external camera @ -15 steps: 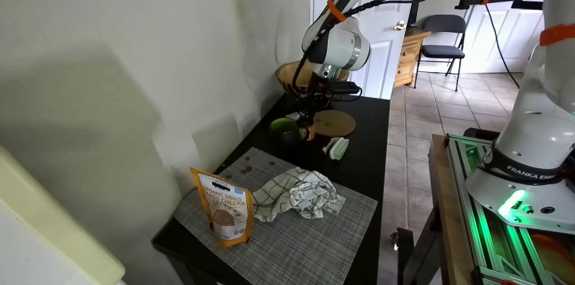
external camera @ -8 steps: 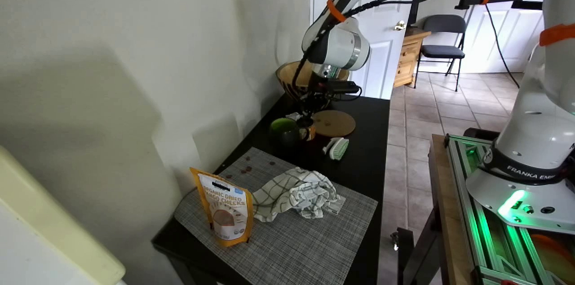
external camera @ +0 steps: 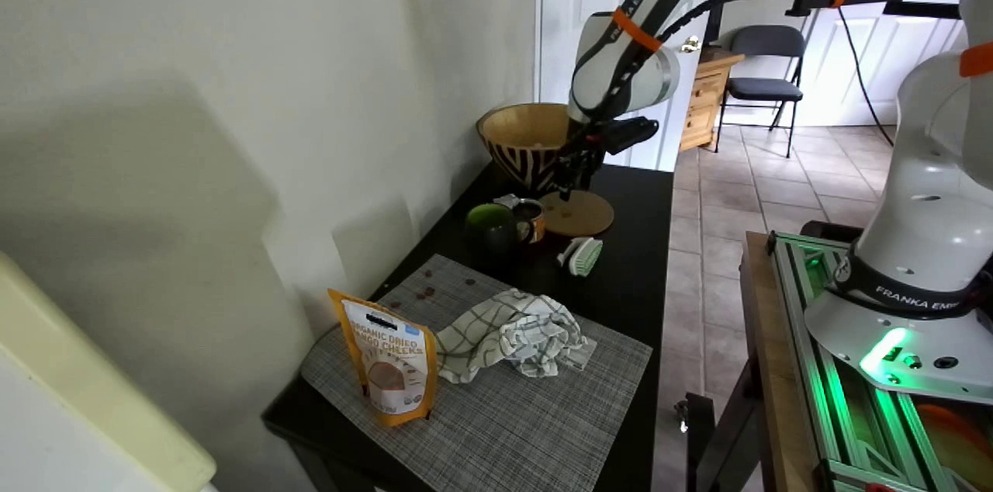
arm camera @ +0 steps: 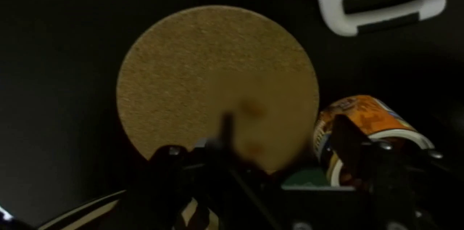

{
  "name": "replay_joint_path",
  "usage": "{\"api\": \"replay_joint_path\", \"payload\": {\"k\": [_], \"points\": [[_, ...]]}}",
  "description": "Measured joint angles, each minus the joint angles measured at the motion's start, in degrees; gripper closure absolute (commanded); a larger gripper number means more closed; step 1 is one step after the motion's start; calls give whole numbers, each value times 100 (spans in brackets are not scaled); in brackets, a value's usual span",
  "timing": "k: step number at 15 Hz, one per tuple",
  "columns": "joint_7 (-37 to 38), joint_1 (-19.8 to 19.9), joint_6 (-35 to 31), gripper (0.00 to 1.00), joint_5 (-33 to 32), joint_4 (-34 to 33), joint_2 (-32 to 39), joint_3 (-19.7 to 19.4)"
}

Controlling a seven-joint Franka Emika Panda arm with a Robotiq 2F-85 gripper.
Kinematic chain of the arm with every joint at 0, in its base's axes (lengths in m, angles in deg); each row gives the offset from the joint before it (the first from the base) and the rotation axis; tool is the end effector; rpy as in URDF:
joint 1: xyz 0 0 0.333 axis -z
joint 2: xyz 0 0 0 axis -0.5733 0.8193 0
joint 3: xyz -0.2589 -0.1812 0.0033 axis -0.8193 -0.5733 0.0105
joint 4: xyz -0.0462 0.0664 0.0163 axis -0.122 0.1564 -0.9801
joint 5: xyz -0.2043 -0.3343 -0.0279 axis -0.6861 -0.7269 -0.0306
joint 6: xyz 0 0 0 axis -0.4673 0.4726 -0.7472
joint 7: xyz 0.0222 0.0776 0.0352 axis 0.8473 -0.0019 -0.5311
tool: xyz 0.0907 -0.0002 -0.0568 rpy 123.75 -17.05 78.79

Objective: Put the yellow tin upright and then pick its content from the chopping board and put then in the tin

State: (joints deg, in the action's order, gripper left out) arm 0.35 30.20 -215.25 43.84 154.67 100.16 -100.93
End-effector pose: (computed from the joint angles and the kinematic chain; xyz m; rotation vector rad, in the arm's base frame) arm 0.4573 -0.1604 0.2310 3.0758 -0.5928 0.2013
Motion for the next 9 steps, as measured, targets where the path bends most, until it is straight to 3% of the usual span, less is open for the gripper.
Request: {"api": "replay_joint_path", "payload": {"k": [2,9], "points": [[603,-231,-9,0,-840,64,-91,-337],[2750,-44,-107,0,-3175,43,-167,-148]]}}
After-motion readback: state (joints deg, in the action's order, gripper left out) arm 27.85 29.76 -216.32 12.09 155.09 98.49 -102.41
